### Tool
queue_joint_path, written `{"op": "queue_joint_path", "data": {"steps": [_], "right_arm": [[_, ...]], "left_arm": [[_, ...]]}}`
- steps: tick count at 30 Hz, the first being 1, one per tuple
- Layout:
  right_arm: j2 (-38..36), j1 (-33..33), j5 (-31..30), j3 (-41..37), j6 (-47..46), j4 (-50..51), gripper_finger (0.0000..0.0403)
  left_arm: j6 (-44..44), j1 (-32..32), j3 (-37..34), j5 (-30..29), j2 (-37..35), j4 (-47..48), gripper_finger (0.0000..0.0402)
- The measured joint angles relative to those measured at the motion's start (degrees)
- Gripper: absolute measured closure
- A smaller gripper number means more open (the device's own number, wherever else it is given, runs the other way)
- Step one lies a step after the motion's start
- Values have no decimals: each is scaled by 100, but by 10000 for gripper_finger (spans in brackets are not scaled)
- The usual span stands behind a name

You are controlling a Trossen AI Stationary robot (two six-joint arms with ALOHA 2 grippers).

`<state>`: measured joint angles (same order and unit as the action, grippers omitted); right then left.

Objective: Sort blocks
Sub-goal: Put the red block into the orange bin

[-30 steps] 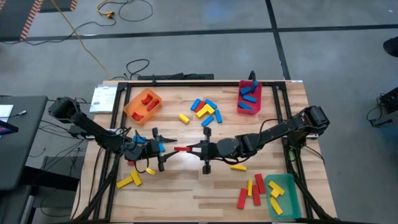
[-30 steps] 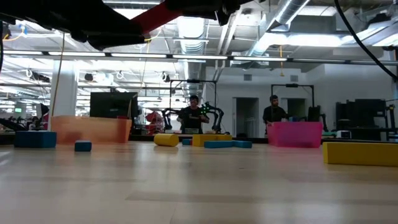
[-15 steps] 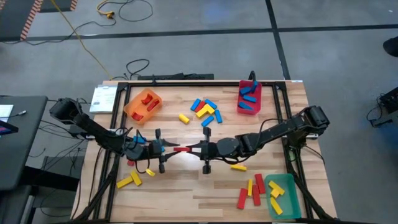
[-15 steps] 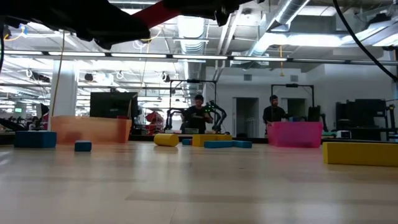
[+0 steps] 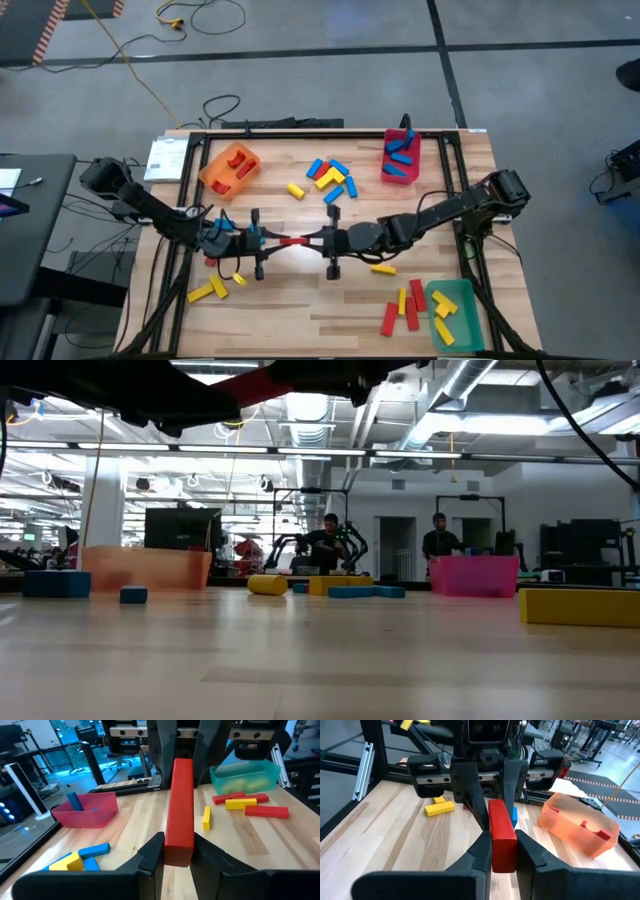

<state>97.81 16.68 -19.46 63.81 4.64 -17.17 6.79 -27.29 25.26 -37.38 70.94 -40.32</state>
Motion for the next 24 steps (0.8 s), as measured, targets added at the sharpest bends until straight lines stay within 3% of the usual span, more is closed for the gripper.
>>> {"op": "queue_joint_path", "data": {"steps": [5, 15, 24], "right_arm": [[-1, -41, -329, 4, -119, 287, 309], [9, -43, -1311, -4, -295, 1035, 182], [9, -20, -1522, -7, -906, 1970, 167]], "left_arm": [[157, 39, 2, -170, -2, 39, 333], [-317, 568, 9, -604, -445, 1402, 344], [-1519, 1433, 9, -1591, -2121, 4650, 346]]}}
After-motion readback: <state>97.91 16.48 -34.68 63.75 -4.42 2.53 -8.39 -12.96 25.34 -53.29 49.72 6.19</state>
